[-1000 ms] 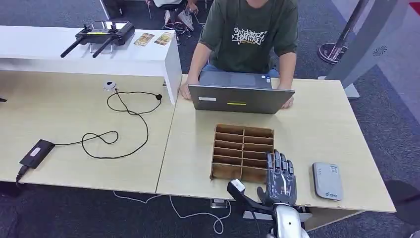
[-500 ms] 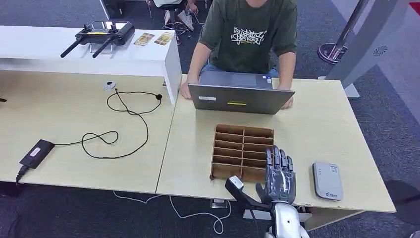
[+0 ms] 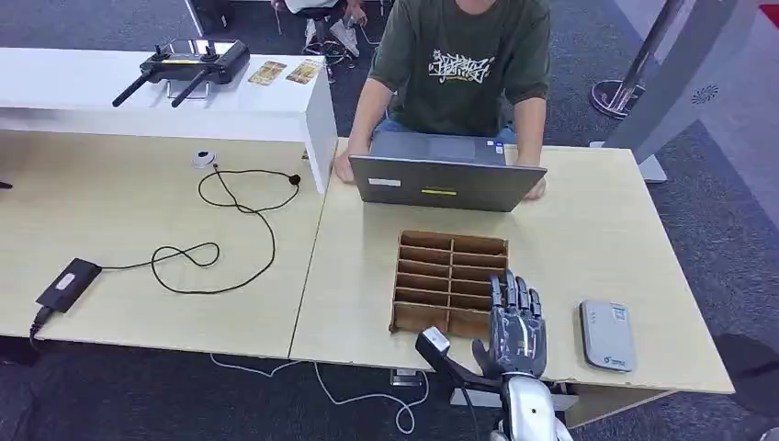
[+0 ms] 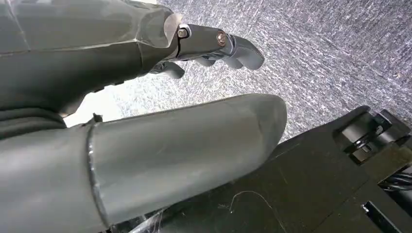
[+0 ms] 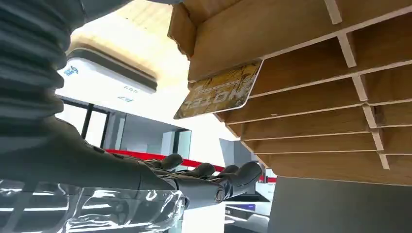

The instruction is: Pass the card to the sensor for recognition and then transmit it.

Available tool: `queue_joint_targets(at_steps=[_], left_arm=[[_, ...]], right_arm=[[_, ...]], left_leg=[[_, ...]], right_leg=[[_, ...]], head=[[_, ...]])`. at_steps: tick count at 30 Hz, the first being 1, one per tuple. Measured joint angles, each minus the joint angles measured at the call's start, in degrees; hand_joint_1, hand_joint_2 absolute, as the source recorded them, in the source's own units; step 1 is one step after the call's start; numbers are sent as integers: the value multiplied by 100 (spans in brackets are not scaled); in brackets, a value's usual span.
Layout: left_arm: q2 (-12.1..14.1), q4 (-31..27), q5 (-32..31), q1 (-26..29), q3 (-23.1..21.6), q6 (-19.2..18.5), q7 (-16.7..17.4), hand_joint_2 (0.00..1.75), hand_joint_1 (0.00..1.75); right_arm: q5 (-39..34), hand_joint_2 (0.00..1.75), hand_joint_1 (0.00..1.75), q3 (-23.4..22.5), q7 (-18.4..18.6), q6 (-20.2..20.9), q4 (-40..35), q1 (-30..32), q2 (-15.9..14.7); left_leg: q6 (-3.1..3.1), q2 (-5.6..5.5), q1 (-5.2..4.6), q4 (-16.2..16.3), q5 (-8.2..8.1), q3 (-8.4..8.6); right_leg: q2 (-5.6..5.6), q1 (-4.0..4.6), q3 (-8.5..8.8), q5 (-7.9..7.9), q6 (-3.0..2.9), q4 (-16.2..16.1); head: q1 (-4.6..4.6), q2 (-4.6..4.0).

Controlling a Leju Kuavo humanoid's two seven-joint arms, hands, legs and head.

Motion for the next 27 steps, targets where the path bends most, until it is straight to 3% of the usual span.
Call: queue_joint_targets(at_steps=[9,10,11,12,13,27], left_arm=[[-2,0,2,-1,-2,-4,0,0,0],[-2,0,2,-1,-2,-7,2,0,0],[0,0,2,-1,-2,-9,2,0,0],[-2,0,2,-1,-2,-11,2,0,0],[-2,0,2,-1,-2,-15,2,0,0],[0,0,0,-3,-4,-33,2,0,0]], right_arm=[[0,175,0,0,-4,9,0,1,0],[0,175,51,-2,-11,11,0,0,0],[0,175,162,-2,-22,15,0,0,0],[0,175,162,0,-31,15,0,1,2],[0,175,175,-2,-44,17,0,1,0],[0,175,175,-9,-112,33,0,1,2]], left_leg=[[0,0,0,0,0,0],[0,0,0,0,0,0],[0,0,0,0,0,0],[0,0,0,0,0,0],[0,0,0,0,0,0],[0,0,0,0,0,1]], right_leg=[[0,0,0,0,0,0],[0,0,0,0,0,0],[0,0,0,0,0,0],[0,0,0,0,0,0],[0,0,0,0,0,0],[0,0,0,0,0,0]], head=[[0,0],[0,0],[0,0],[0,0],[0,0],[0,0]])
